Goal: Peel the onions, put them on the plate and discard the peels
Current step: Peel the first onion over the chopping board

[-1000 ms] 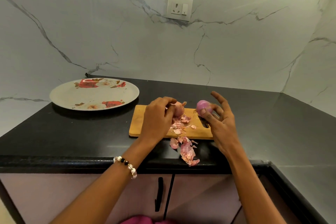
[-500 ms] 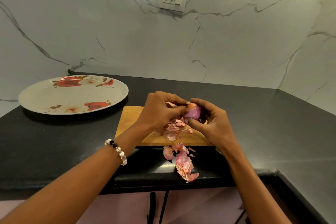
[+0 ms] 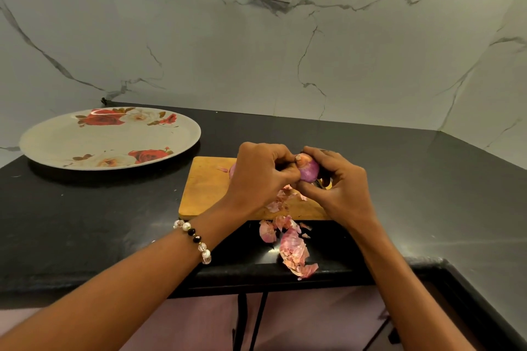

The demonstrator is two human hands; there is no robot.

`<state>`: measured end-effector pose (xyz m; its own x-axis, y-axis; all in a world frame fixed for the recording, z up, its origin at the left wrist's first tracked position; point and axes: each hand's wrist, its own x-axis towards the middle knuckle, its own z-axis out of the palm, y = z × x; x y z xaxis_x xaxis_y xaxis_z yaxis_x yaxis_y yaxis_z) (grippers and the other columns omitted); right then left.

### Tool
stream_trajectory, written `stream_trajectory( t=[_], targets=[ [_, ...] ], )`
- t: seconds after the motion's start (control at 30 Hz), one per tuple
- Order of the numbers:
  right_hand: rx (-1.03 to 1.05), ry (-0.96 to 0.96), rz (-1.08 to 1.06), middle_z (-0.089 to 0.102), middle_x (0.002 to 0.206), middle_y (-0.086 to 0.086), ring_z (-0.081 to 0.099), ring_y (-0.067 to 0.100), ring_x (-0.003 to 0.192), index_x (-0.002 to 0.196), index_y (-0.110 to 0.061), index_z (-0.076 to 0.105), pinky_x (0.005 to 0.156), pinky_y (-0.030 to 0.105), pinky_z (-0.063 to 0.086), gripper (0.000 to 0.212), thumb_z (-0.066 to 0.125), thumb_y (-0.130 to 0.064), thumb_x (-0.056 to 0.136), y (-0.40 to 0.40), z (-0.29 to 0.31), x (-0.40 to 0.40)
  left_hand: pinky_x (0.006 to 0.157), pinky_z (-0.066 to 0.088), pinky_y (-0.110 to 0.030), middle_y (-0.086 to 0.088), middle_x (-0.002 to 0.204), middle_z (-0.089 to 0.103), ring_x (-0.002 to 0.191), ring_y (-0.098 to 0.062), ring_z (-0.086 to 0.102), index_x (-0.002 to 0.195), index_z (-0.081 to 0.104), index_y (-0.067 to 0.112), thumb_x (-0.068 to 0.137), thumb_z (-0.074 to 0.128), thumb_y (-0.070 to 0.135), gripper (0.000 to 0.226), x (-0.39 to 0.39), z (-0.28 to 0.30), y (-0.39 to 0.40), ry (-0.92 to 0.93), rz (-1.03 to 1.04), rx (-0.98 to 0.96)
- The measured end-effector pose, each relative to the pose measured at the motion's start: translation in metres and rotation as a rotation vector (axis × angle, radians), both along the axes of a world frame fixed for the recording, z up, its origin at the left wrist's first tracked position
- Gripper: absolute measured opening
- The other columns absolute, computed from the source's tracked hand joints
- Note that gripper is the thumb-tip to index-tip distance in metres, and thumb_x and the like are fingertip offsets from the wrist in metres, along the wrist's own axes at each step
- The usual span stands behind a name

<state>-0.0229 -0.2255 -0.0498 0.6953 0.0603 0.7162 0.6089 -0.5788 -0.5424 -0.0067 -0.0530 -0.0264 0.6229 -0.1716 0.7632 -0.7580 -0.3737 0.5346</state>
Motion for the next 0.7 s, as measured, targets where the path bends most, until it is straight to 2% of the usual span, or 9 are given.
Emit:
stream_trajectory(
  t=[0.1,0.37,0.53,0.7],
  targets=[
    [-0.014,-0.029,-0.010,0.066,0.115,-0.003,0.065,0.013,0.104,0.128,-0.008,0.065,0.082,0.020,0.056,0.059,0.085,-0.018,0.073,0.003,0.001,-0.001,0.065,0.057,-0.023,-0.005,0.077,0.073,0.067,-0.010,0.066,0.089,0.076,0.006,0.076,0.077,0.013,0.014,0.000,-0.002,-0.002,-0.050,0.045,0.037],
    [-0.042,-0.024,-0.025,0.067,0.121,0.007,0.064,0.013,0.107,0.130,-0.007,0.063,0.087,0.015,0.052,0.065,0.088,-0.016,0.071,0.006,-0.001,0.000,0.064,0.057,-0.026,-0.006,0.076,0.072,0.066,-0.011,0.065,0.087,0.074,0.004,0.078,0.074,0.007,0.009,0.001,-0.002,0.002,-0.123,0.087,0.083],
    [0.001,-0.039,-0.037,0.068,0.118,0.006,0.065,0.014,0.102,0.129,-0.007,0.064,0.080,0.020,0.055,0.064,0.089,-0.018,0.071,0.004,0.000,0.000,0.070,0.051,-0.009,-0.006,0.088,0.074,0.076,-0.007,0.064,0.101,0.074,0.006,0.082,0.072,0.010,0.019,0.000,0.000,0.005,-0.084,0.009,0.041],
    [-0.004,-0.049,-0.042,0.068,0.117,0.007,0.065,0.014,0.102,0.129,-0.007,0.064,0.080,0.021,0.056,0.063,0.089,-0.020,0.072,0.003,0.000,0.001,0.069,0.052,-0.010,-0.006,0.087,0.074,0.073,-0.006,0.065,0.098,0.075,0.006,0.080,0.073,0.008,0.018,-0.001,0.003,0.007,-0.043,-0.030,-0.028]
  ],
)
